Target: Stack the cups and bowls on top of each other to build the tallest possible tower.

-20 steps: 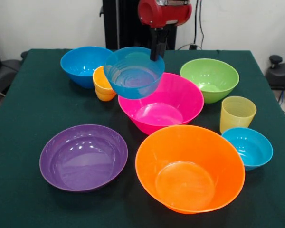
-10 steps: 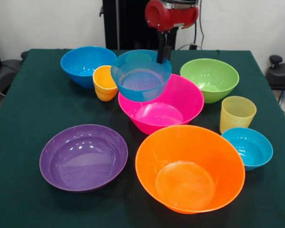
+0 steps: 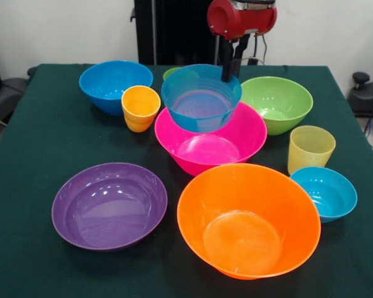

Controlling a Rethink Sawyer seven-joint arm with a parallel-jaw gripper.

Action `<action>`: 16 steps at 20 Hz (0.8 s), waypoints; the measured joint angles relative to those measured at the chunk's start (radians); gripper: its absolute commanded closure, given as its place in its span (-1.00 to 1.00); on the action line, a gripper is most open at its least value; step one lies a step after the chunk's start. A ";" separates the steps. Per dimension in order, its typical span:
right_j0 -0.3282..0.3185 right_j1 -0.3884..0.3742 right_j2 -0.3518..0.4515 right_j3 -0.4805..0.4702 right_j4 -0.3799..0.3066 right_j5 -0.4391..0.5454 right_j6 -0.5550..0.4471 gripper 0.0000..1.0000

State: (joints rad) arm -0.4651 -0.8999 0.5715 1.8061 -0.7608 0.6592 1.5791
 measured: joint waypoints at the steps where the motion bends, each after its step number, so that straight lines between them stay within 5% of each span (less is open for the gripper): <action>1: 0.004 0.000 -0.005 -0.003 0.000 0.000 0.000 1.00; 16: 0.052 0.011 -0.091 -0.030 -0.001 -0.022 0.000 1.00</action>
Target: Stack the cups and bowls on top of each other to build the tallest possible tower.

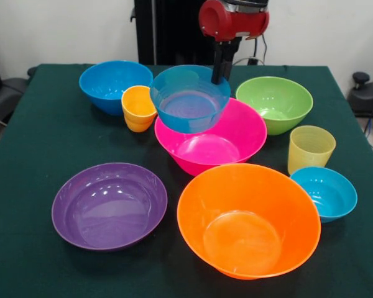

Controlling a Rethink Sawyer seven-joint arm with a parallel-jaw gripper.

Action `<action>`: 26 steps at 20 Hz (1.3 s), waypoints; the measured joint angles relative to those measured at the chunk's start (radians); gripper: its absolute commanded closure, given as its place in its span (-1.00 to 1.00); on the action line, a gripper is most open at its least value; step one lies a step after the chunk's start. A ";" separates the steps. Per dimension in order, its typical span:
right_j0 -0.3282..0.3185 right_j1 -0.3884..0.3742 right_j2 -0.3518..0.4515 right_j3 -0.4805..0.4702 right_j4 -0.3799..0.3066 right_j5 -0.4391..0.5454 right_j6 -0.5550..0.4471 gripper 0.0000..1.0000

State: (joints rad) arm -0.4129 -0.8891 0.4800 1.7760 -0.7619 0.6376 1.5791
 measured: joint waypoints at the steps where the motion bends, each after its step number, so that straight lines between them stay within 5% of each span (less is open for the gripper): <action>1: 0.003 0.003 -0.004 -0.003 0.000 -0.002 0.000 1.00; 17: 0.034 0.042 -0.047 -0.018 0.087 -0.018 0.013 1.00; 26: -0.001 0.021 -0.010 -0.012 0.298 -0.018 0.013 1.00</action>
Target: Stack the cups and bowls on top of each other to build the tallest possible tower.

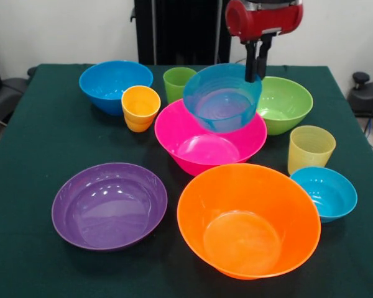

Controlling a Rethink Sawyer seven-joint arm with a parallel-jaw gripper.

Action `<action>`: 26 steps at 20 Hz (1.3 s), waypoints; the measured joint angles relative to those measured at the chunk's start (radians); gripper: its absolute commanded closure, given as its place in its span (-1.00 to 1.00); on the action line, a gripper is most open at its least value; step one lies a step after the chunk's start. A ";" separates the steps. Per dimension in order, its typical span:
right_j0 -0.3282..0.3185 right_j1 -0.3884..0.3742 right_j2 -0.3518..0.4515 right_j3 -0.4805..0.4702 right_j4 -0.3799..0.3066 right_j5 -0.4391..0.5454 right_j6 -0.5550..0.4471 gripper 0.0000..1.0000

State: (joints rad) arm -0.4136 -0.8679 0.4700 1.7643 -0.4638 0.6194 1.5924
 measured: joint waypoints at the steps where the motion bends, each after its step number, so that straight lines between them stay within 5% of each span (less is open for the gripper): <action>1: -0.004 -0.001 0.004 0.000 0.013 0.000 0.000 1.00; 14: -0.091 -0.027 0.121 0.025 0.182 0.000 0.000 1.00; 26: -0.312 0.006 0.399 0.114 0.315 -0.089 0.000 1.00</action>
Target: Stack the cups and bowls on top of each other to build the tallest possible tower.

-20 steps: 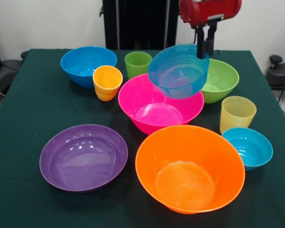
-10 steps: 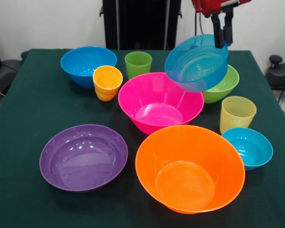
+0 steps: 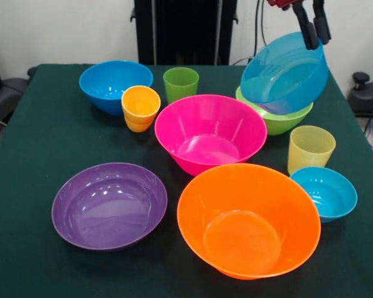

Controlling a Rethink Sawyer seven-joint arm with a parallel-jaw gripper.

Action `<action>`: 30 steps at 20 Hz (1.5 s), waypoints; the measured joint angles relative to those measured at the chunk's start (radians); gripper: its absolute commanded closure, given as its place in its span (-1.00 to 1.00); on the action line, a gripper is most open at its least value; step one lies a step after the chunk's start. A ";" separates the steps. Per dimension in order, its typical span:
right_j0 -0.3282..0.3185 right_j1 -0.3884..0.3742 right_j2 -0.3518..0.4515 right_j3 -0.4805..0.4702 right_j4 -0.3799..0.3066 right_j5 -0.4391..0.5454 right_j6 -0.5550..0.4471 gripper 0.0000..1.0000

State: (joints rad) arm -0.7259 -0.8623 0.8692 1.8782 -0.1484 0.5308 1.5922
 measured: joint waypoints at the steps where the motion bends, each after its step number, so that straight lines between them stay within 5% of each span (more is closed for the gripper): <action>1: -0.013 0.006 0.020 0.004 0.002 -0.004 0.000 1.00; 7: -0.100 0.048 0.150 0.032 0.002 -0.010 0.000 1.00; 13: -0.111 0.046 0.178 0.038 -0.026 -0.010 0.000 1.00; 23: 0.001 -0.038 0.105 0.038 -0.224 -0.009 0.000 1.00; 30: 0.057 -0.054 0.057 0.030 -0.294 -0.009 0.000 1.00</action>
State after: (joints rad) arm -0.6685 -0.9167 0.9260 1.9083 -0.4423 0.5217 1.5922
